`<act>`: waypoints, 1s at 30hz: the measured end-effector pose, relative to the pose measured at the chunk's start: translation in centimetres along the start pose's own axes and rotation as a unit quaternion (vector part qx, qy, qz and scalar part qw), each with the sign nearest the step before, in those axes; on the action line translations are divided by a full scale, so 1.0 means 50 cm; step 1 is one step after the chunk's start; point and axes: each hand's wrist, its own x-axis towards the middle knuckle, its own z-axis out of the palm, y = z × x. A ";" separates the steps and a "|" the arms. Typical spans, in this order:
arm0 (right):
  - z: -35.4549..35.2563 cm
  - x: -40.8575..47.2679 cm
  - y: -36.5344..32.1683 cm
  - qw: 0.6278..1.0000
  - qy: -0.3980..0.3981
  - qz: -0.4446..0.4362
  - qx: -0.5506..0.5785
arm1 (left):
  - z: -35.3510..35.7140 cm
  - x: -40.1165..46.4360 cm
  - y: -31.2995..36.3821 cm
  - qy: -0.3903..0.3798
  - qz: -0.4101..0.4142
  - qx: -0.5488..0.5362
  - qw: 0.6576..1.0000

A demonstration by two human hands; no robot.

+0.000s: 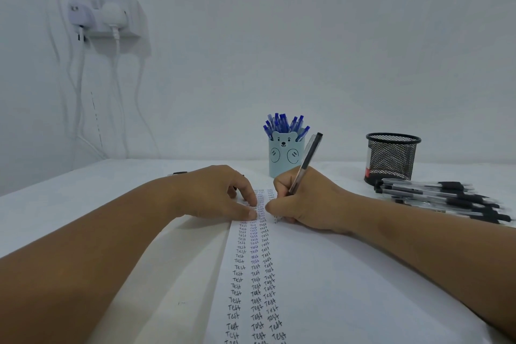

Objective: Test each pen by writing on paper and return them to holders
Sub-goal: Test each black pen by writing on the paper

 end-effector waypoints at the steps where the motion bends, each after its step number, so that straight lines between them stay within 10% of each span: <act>1: 0.000 0.000 0.000 1.000 -0.005 0.002 0.002 | 0.000 0.000 0.001 0.000 -0.001 0.000 1.000; 30: -0.001 0.007 0.010 1.000 0.019 -0.012 -0.008 | 0.000 -0.001 0.003 -0.007 -0.008 0.007 1.000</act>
